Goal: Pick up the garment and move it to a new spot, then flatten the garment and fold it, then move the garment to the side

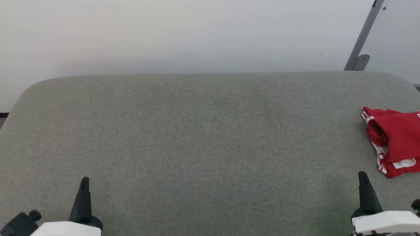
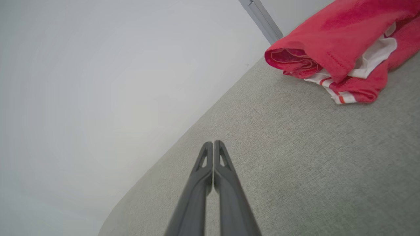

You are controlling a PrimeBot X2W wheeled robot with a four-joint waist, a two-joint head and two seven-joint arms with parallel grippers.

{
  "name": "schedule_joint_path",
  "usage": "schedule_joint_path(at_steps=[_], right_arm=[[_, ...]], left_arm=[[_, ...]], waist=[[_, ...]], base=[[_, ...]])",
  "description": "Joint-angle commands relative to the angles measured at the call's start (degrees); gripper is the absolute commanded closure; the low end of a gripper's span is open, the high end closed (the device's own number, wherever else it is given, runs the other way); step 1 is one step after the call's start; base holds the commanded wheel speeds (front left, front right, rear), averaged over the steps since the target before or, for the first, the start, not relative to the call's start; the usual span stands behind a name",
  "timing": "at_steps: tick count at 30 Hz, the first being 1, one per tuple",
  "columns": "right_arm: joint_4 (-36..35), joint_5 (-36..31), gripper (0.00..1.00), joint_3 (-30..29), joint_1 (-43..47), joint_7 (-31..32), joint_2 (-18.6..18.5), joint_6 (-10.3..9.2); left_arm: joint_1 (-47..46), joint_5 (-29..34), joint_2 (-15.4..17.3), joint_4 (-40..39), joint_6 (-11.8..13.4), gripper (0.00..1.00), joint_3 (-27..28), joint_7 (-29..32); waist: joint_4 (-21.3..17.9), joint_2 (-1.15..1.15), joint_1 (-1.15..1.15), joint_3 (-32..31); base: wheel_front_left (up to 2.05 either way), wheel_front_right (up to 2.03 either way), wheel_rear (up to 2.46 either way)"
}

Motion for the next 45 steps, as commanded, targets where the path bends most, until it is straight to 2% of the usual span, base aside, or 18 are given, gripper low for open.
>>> schedule_joint_path(at_steps=[1,28,45], right_arm=[[-0.35,1.83,1.0,0.18,-1.56,0.44,-0.42,-0.01],[0.71,19.02,1.0,1.22,-4.81,4.95,-0.53,-0.02],[1.28,27.41,1.0,1.77,-6.23,7.18,-0.58,-0.02]], left_arm=[[-1.48,-1.57,0.06,-0.36,-0.11,1.0,0.19,0.48],[-5.39,-17.52,-1.46,1.93,-0.18,1.0,0.43,5.0],[-7.1,-24.97,-2.2,3.07,-0.22,1.0,0.58,7.21]], waist=[[-0.04,0.0,0.0,0.02],[-1.01,0.0,0.0,0.3],[-1.58,0.0,0.0,0.47]], base=[[0.0,0.0,0.0],[0.0,0.0,0.0],[0.0,0.0,0.0]])
